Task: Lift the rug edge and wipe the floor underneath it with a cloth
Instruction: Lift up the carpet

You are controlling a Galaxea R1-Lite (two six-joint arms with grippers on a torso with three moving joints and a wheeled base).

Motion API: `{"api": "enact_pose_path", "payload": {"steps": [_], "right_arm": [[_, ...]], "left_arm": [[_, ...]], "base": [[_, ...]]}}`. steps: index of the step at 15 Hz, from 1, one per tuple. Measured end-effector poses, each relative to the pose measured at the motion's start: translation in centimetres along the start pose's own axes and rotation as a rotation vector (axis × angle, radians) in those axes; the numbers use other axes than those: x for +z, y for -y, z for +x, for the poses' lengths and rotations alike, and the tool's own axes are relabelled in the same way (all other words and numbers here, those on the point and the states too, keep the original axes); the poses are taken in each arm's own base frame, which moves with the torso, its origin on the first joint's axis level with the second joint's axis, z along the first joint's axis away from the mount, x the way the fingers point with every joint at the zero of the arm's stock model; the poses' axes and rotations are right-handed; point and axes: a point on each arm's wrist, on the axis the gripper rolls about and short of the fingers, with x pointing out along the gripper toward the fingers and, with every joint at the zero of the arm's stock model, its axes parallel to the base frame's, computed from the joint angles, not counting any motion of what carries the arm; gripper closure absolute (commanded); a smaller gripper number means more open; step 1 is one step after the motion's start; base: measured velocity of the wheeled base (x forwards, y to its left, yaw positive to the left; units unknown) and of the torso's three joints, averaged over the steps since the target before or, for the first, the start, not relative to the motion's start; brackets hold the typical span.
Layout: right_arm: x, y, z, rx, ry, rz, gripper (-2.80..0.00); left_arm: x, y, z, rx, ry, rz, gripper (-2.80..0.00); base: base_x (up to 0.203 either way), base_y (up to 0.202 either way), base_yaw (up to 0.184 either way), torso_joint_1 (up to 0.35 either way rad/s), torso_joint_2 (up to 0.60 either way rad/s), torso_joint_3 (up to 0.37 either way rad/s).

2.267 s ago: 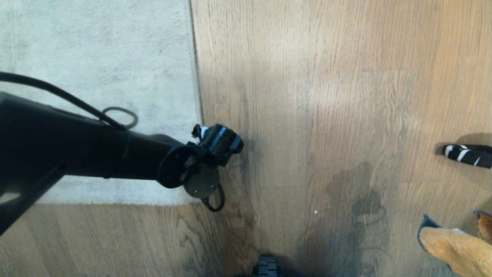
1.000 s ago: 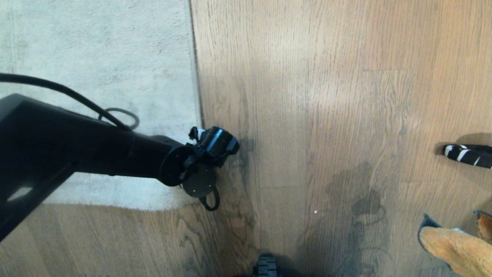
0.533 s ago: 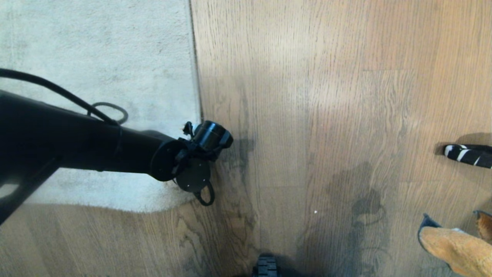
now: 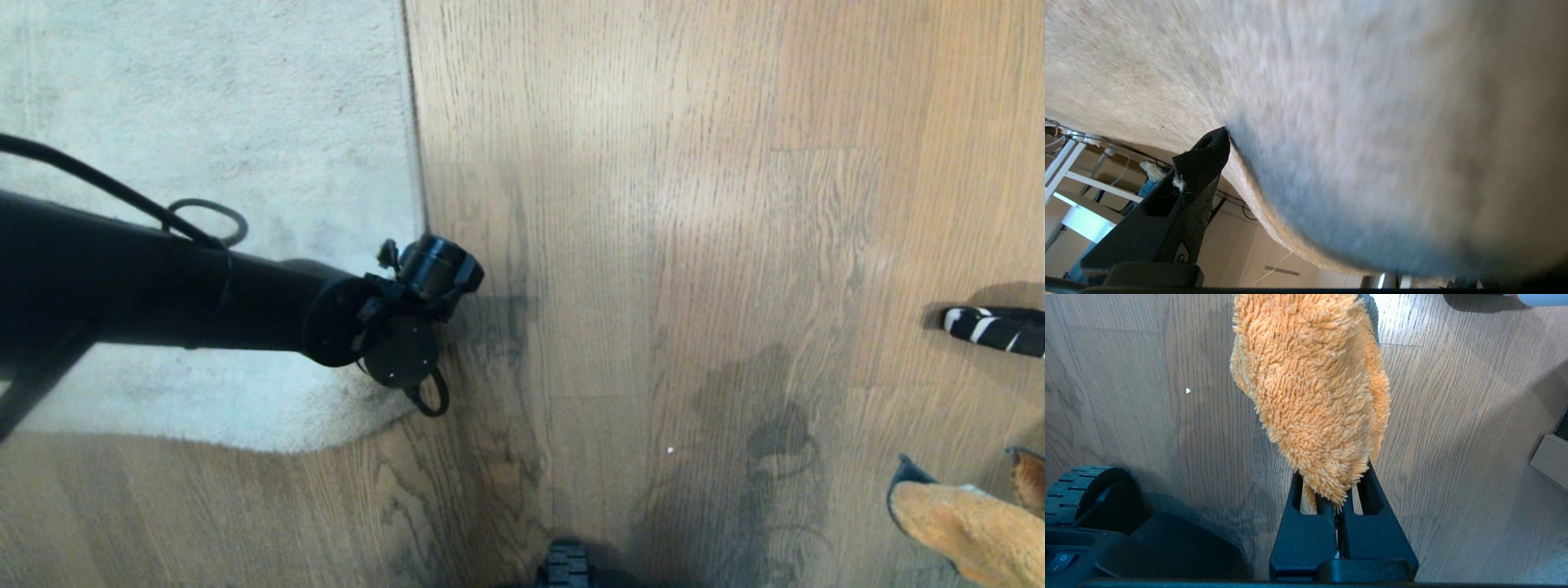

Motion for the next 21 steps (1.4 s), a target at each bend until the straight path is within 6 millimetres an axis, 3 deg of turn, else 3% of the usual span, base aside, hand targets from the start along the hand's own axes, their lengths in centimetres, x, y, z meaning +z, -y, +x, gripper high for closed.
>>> {"api": "enact_pose_path", "payload": {"steps": [14, 21], "right_arm": [[0.0, 0.0, 0.0, 0.000, 0.000, 0.000, 0.00], [0.0, 0.0, 0.0, 0.000, 0.000, 0.000, 0.00]], "left_arm": [[3.7, -2.3, 0.1, 0.026, 0.063, -0.035, -2.80], [2.8, -0.5, -1.4, -0.020, 0.082, -0.010, -2.80]], "base": [[0.000, 0.000, 0.000, 0.000, 0.00, 0.000], [0.000, 0.000, 0.000, 0.000, 0.00, 0.000]]}}
